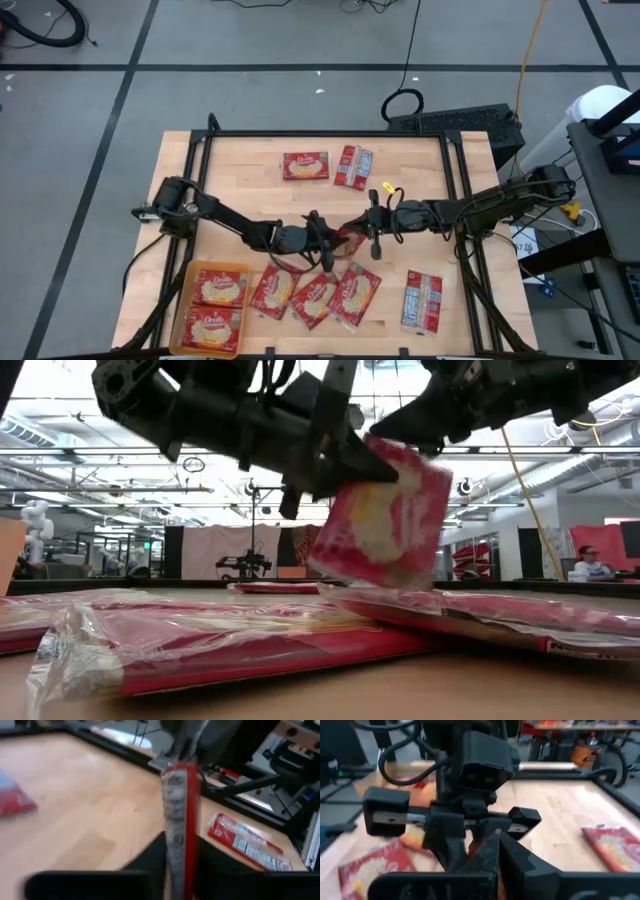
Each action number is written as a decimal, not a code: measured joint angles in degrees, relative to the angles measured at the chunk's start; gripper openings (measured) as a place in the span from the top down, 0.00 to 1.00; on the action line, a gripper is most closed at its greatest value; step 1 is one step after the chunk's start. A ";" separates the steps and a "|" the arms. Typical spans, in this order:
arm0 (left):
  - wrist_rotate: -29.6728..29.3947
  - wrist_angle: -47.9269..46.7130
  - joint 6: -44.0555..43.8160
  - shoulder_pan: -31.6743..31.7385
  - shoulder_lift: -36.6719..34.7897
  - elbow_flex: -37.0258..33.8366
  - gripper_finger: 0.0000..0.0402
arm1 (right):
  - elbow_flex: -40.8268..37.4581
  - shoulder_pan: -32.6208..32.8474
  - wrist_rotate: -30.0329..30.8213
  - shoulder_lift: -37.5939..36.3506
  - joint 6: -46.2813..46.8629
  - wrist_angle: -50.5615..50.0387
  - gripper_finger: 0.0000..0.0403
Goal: Sort popcorn bags into baskets
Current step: Put the red popcorn bag into the orange bin
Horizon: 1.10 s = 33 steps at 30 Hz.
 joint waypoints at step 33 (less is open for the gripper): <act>-20.33 11.72 22.79 -14.00 -38.68 -22.55 0.94 | 6.24 5.55 6.83 23.15 0.83 32.83 0.48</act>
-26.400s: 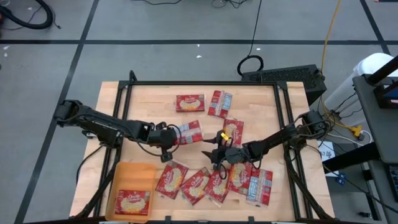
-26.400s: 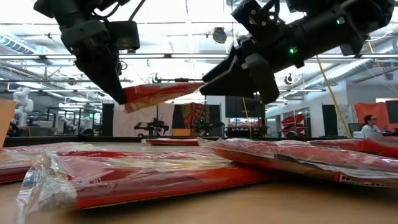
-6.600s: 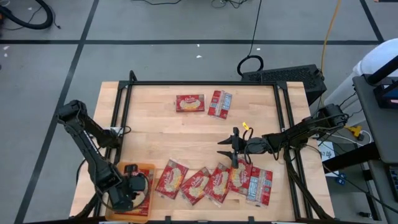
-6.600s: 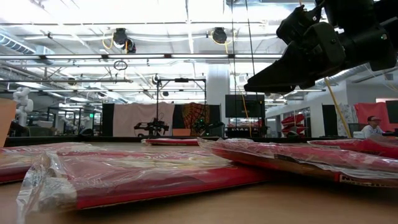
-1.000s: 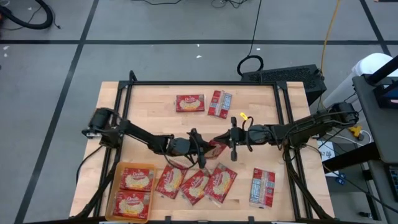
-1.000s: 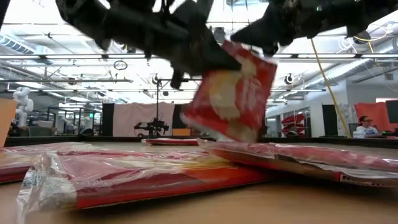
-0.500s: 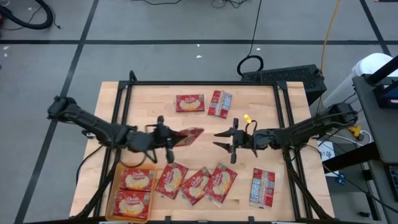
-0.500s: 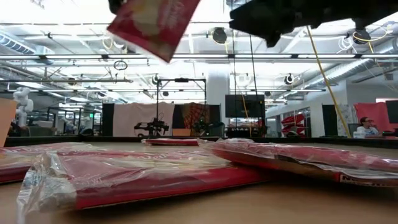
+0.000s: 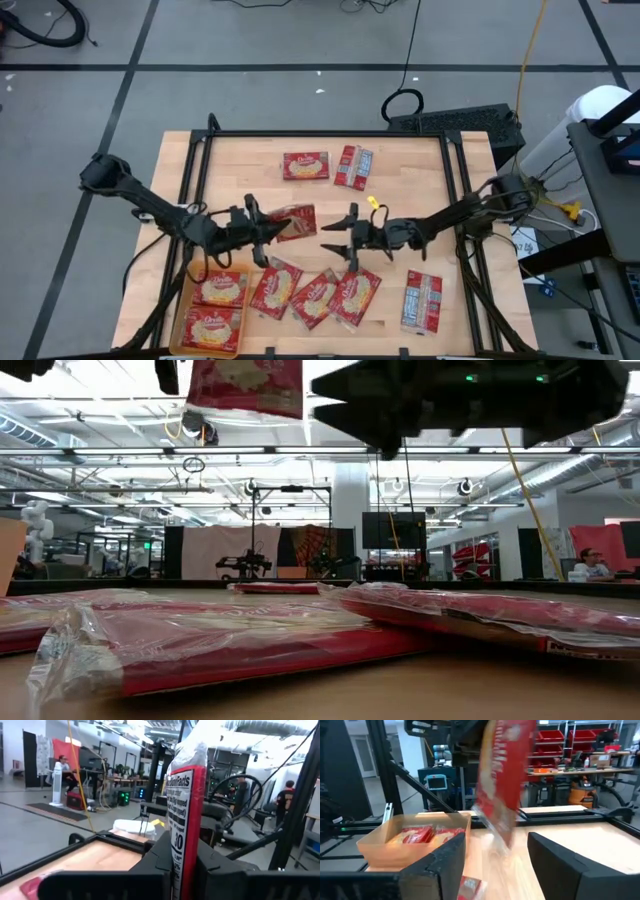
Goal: Sort popcorn bags into baskets
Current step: Put the red popcorn bag into the orange bin
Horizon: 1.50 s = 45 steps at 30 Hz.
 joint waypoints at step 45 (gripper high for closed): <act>26.79 -66.58 -14.49 10.89 2.62 28.37 0.43 | 11.53 -1.11 -15.92 -8.57 7.18 -66.82 0.97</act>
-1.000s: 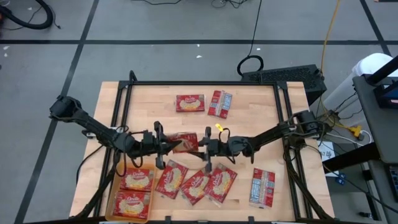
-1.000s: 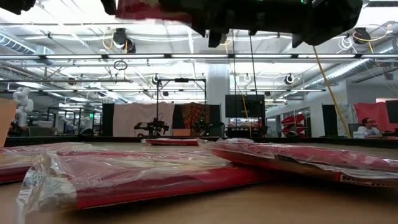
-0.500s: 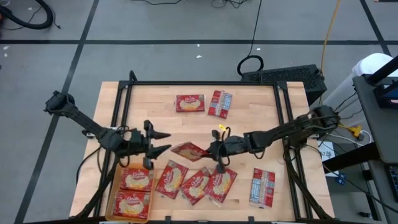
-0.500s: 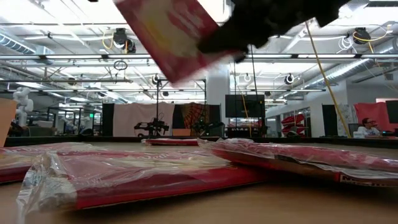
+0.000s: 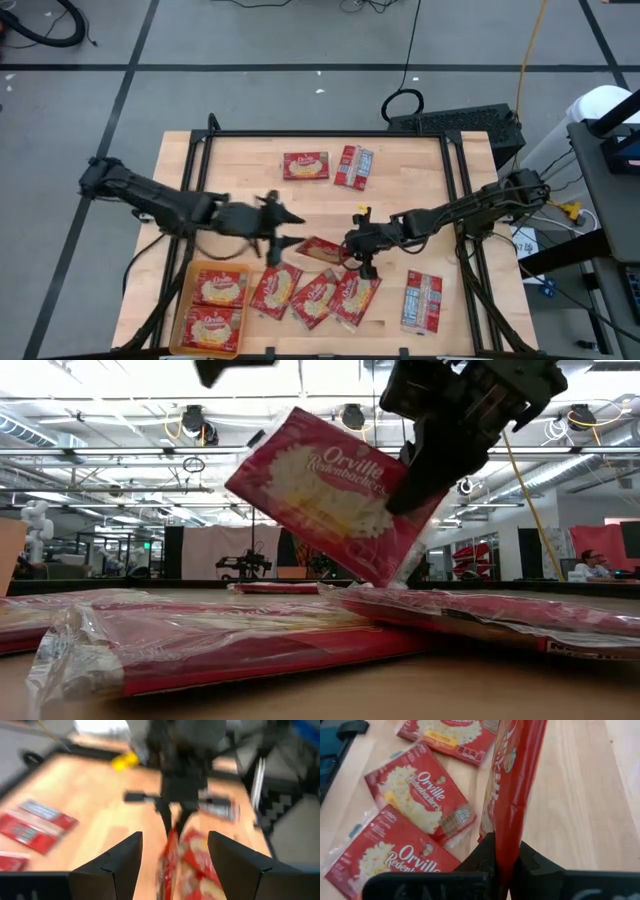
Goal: Sort popcorn bags into baskets
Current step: Put the red popcorn bag into the orange bin
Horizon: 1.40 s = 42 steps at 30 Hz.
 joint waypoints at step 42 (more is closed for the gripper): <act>16.40 -34.53 -8.85 -0.07 17.69 20.50 0.95 | 0.11 2.64 14.22 -0.27 -6.53 0.90 0.66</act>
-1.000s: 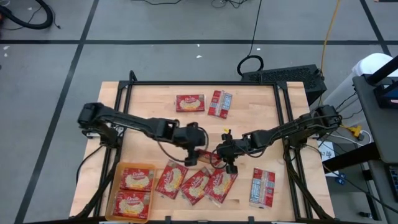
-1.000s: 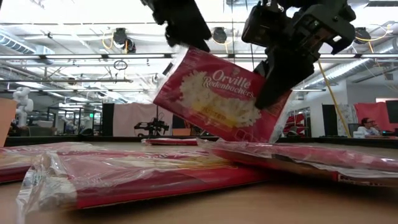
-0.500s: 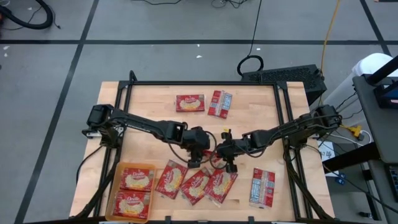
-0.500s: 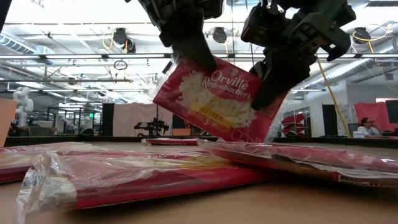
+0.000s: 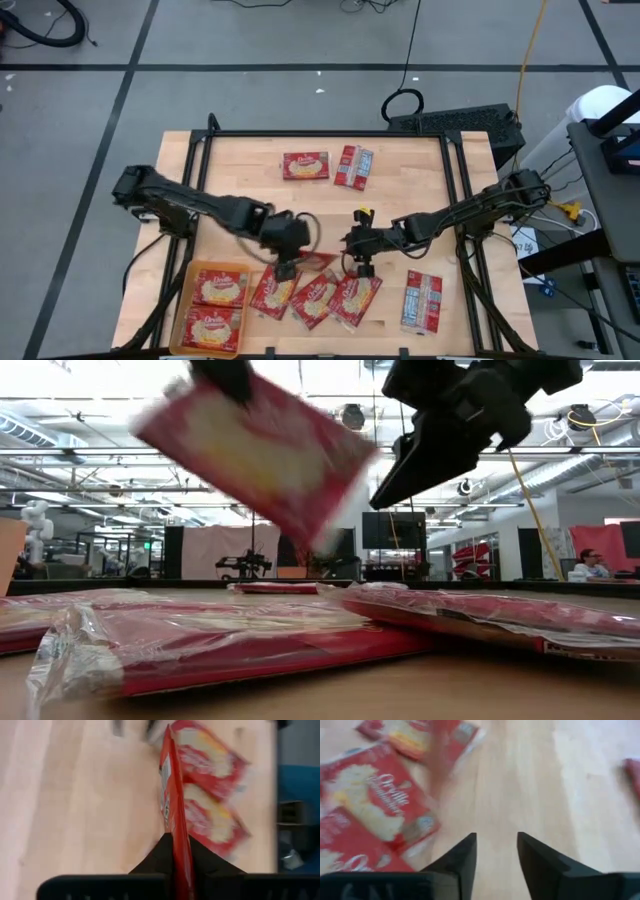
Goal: Sort popcorn bags into baskets
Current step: Put the red popcorn bag into the orange bin
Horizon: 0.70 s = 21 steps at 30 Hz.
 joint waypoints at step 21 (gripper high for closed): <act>-15.24 -32.39 -56.96 -37.25 -14.35 -0.23 0.91 | 0.00 0.55 1.71 0.02 -1.97 5.33 0.58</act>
